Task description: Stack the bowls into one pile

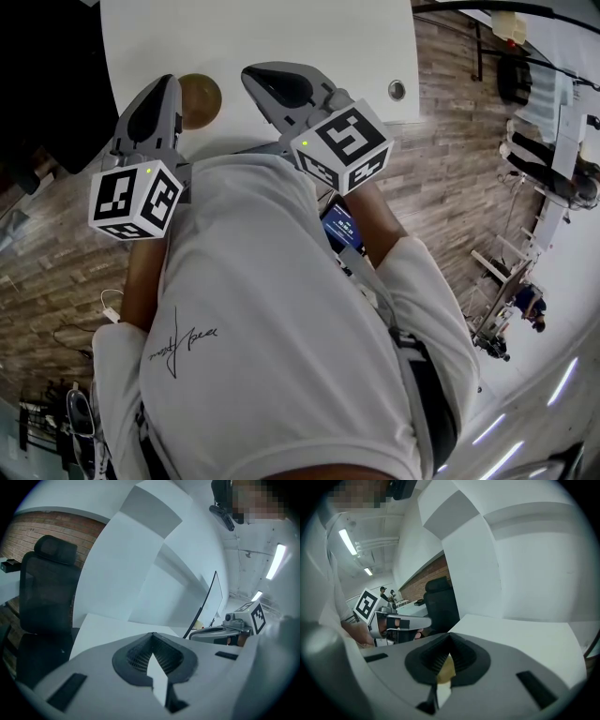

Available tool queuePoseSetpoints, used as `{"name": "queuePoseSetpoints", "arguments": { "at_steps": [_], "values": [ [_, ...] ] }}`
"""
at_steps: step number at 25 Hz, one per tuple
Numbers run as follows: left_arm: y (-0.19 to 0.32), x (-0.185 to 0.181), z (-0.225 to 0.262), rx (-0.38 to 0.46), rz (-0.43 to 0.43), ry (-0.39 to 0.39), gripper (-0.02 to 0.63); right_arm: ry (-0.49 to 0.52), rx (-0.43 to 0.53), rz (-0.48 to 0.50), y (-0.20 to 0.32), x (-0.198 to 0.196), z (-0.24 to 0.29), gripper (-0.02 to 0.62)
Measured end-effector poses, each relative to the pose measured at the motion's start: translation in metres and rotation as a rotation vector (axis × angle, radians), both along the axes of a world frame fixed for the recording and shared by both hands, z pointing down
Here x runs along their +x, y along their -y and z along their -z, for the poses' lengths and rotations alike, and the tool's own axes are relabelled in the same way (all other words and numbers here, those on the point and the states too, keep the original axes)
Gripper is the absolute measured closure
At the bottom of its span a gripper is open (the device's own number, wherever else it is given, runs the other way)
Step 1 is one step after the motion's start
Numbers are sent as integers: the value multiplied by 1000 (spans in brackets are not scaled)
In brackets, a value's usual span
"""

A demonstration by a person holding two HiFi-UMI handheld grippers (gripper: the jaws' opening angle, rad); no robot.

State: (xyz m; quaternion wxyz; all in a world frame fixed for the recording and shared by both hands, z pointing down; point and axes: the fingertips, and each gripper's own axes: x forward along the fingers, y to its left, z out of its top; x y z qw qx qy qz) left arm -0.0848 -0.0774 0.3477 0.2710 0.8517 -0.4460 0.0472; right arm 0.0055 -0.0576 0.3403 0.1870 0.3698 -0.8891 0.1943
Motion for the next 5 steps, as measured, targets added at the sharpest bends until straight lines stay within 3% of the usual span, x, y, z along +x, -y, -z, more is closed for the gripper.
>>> {"name": "queuePoseSetpoints", "arguments": {
  "at_steps": [5],
  "values": [
    [-3,2,0,-6,-2,-1,603,3,-6,2,-3,1,-1,588]
  ]
}}
